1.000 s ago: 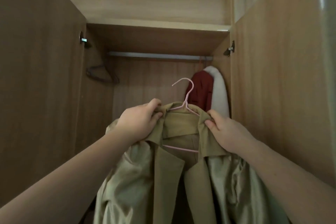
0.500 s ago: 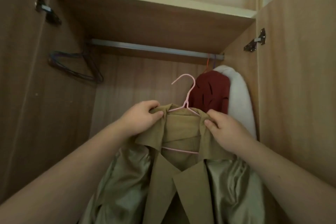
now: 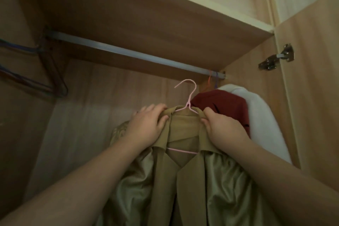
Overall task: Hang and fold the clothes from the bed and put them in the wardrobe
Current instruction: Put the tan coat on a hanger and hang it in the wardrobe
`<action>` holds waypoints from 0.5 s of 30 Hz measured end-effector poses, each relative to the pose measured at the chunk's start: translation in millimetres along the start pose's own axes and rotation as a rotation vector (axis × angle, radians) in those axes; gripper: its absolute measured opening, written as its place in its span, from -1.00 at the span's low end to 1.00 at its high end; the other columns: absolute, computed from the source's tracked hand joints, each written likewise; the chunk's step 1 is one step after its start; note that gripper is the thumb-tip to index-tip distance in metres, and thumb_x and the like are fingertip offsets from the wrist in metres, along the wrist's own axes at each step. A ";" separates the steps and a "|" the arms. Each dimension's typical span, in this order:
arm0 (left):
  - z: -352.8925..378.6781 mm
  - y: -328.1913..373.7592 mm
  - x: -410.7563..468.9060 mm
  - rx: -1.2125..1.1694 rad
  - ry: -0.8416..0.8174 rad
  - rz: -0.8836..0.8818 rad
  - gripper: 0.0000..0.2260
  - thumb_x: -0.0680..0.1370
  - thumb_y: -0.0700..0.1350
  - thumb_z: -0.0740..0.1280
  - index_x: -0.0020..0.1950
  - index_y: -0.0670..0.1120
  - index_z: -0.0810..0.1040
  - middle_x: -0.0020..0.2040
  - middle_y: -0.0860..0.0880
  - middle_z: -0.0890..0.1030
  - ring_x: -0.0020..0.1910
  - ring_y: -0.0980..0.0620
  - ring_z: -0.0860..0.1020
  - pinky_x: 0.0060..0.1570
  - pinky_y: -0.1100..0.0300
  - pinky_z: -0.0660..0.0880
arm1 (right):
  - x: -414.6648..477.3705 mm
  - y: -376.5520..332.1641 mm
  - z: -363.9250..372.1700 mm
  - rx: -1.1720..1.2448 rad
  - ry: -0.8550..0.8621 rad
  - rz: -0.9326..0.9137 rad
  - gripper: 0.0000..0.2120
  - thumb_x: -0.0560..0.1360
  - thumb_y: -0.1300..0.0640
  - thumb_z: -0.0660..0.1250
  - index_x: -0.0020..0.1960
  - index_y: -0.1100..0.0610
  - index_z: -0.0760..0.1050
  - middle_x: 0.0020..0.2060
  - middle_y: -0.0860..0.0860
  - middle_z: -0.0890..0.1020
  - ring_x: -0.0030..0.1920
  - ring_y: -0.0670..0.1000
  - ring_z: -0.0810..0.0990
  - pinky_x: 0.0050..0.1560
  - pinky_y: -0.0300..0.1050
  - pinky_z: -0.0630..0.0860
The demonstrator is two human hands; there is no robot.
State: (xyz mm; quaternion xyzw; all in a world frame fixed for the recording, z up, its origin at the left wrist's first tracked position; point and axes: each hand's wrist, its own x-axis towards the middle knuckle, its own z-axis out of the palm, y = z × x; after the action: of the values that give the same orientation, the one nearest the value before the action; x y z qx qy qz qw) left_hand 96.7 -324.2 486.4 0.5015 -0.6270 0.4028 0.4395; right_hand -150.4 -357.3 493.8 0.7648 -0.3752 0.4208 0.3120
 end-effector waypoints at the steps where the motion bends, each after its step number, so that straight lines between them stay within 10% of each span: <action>1: 8.1 -0.5 7.5 0.064 0.024 0.001 -0.65 0.61 0.15 0.12 0.39 0.16 0.36 0.29 0.03 0.52 0.24 -0.08 0.47 0.20 -0.05 0.44 | 10.3 1.9 -0.5 -0.019 0.008 0.010 -0.82 0.65 -0.11 0.01 -0.03 -0.03 0.22 -0.30 -0.09 0.43 -0.21 0.16 0.57 -0.28 0.03 0.43; 7: 50.4 -9.0 53.4 0.161 -0.025 0.062 -0.48 0.67 0.14 -0.02 0.62 0.20 -0.10 0.65 0.02 -0.03 0.61 -0.06 0.00 0.52 -0.12 0.07 | 75.2 32.5 -6.4 -0.207 0.056 0.102 -0.77 0.66 -0.10 0.01 0.09 0.01 0.34 -0.05 0.02 0.58 -0.04 0.11 0.61 -0.04 0.11 0.57; 15: 90.0 -12.4 118.1 0.177 -0.120 0.079 -0.48 0.67 0.18 -0.04 0.62 0.20 -0.09 0.65 0.03 -0.05 0.62 -0.04 -0.11 0.55 -0.18 -0.09 | 145.0 62.6 2.4 -0.279 0.008 0.199 -0.72 0.69 -0.01 -0.02 0.29 0.09 0.31 0.06 0.12 0.61 0.06 0.20 0.60 0.01 0.11 0.52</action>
State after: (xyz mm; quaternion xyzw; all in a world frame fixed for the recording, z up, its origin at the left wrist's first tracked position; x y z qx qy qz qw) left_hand 82.6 -444.0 574.0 0.5364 -0.6336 0.4429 0.3387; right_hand -149.0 -437.1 630.1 0.6714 -0.5026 0.3966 0.3733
